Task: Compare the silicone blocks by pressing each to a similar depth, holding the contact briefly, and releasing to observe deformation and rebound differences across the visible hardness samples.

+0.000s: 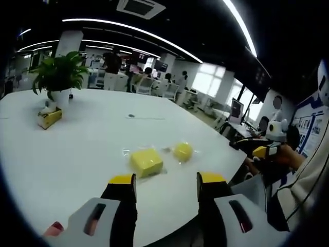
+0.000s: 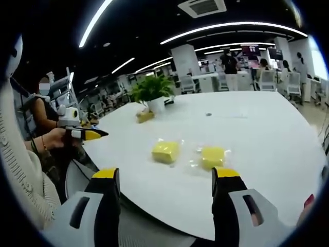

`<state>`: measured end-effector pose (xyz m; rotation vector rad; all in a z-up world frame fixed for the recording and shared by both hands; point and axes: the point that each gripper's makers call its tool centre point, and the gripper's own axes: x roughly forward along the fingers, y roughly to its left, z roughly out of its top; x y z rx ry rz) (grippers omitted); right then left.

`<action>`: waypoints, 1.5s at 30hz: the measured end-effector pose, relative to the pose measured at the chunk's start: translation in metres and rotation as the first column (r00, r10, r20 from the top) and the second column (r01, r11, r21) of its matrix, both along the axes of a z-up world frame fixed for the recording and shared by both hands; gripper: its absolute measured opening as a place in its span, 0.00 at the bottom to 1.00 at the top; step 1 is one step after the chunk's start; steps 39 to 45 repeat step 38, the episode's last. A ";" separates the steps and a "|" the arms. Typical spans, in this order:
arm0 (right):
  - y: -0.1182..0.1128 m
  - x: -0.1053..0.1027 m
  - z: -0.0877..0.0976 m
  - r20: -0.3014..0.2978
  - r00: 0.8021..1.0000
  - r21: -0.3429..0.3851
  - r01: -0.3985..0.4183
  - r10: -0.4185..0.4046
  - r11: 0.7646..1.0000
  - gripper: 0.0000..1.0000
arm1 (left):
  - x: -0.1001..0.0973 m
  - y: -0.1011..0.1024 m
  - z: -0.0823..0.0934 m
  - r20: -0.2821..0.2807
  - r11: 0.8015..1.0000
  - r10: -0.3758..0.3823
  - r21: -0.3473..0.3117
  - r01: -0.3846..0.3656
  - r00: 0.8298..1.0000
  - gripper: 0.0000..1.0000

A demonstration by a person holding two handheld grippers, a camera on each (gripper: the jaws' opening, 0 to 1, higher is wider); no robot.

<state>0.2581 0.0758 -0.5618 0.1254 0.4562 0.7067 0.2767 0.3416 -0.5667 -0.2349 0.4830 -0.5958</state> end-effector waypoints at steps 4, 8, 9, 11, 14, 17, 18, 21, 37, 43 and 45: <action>-0.001 -0.001 0.002 0.000 1.000 0.013 0.003 -0.003 1.000 0.67 | -0.001 -0.008 0.005 0.011 1.000 -0.011 -0.006 0.011 1.000 0.46; 0.000 -0.006 0.000 -0.019 1.000 0.014 -0.011 0.011 1.000 0.69 | -0.003 -0.012 0.006 0.016 1.000 -0.026 0.015 0.026 1.000 0.47; 0.000 -0.007 0.000 -0.023 1.000 0.014 -0.013 0.013 1.000 0.69 | -0.003 -0.012 0.006 0.019 0.999 -0.025 0.027 0.024 1.000 0.47; 0.001 -0.008 0.000 -0.027 1.000 0.018 -0.012 0.012 1.000 0.70 | -0.003 -0.008 0.005 0.024 0.999 -0.009 0.051 0.008 1.000 0.50; 0.001 -0.009 -0.001 -0.035 0.999 0.014 -0.019 0.020 1.000 0.71 | -0.004 -0.006 0.007 0.023 1.000 0.003 0.025 -0.004 1.000 0.50; 0.003 -0.011 -0.003 -0.041 0.998 -0.014 -0.043 0.042 0.999 0.71 | -0.004 -0.005 0.009 0.028 1.000 0.005 0.027 -0.006 1.000 0.49; 0.003 -0.011 -0.003 -0.041 0.998 -0.017 -0.043 0.043 0.999 0.71 | -0.004 -0.004 0.009 0.029 1.000 0.006 0.026 -0.007 1.000 0.49; 0.004 -0.009 -0.002 -0.038 0.999 -0.007 -0.039 0.039 0.999 0.71 | -0.003 -0.004 0.011 0.034 1.000 0.009 0.017 -0.010 0.999 0.49; -0.001 -0.005 -0.004 -0.046 0.999 -0.006 -0.011 0.011 1.000 0.68 | -0.004 -0.007 0.011 0.043 1.000 -0.027 0.005 0.026 0.999 0.49; -0.001 -0.004 -0.004 -0.047 0.999 -0.004 -0.010 0.010 1.000 0.68 | -0.004 -0.008 0.011 0.044 0.999 -0.031 0.008 0.031 0.999 0.49; -0.001 -0.004 -0.004 -0.047 0.999 -0.004 -0.010 0.010 1.000 0.68 | -0.004 -0.008 0.011 0.044 0.999 -0.031 0.008 0.031 0.999 0.49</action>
